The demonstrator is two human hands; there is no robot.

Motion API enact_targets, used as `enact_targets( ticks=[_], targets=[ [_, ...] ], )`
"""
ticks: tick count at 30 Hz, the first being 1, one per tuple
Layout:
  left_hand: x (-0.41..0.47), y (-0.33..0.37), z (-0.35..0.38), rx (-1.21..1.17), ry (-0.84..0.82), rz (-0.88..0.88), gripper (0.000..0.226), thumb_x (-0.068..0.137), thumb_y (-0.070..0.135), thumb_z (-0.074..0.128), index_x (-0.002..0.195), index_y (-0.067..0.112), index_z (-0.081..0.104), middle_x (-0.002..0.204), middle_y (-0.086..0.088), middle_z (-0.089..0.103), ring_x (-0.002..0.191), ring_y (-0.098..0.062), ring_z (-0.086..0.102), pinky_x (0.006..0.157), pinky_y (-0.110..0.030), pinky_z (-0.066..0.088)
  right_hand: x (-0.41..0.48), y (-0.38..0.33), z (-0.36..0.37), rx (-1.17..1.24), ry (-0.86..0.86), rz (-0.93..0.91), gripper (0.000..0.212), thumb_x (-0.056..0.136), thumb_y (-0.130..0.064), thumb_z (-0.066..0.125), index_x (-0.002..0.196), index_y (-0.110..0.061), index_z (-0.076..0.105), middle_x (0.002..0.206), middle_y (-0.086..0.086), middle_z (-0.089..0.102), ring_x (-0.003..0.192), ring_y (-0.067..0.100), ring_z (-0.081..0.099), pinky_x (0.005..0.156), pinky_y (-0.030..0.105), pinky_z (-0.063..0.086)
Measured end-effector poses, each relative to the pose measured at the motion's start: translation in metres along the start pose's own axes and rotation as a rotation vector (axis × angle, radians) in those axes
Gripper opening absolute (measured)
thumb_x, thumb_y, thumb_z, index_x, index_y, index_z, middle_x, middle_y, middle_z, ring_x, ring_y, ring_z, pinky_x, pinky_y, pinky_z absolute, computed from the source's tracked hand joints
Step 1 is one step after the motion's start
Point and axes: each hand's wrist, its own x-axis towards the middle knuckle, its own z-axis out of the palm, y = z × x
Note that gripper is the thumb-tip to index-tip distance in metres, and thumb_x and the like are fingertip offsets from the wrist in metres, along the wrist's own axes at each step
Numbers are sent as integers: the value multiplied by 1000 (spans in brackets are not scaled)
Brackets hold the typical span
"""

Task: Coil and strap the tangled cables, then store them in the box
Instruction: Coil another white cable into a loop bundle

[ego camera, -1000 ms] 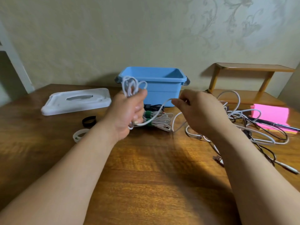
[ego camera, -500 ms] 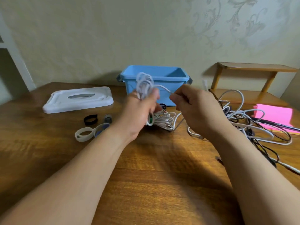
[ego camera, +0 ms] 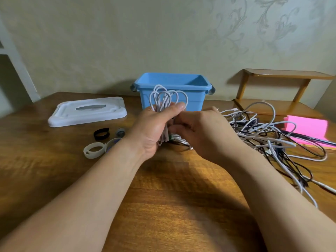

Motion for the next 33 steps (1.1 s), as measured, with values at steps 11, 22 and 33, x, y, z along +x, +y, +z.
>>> enact_targets(
  ticks=[11,22,33],
  targets=[
    [9,11,-17,-156,84,45,15,108,20,60,94,16,59,72,1,50,65,-14,51,60,-28,52,-1,11,-19,-51,-148,187,37,99,-63,60,89,-30,70,71,-11,67,73,17,59,80,36,34],
    [-5,-1,4,712,-289,159,27,99,25,78,125,29,71,114,6,78,111,-12,73,105,-45,56,3,16,-39,638,-193,470,19,101,-20,62,120,-26,62,89,1,80,87,46,68,77,62,56],
    [-17,7,9,909,-214,285,38,107,6,53,90,40,53,72,46,59,62,17,58,56,-6,42,0,-15,-13,346,-27,302,80,82,-89,55,142,-37,49,126,-12,70,118,17,67,102,48,53]
  ],
)
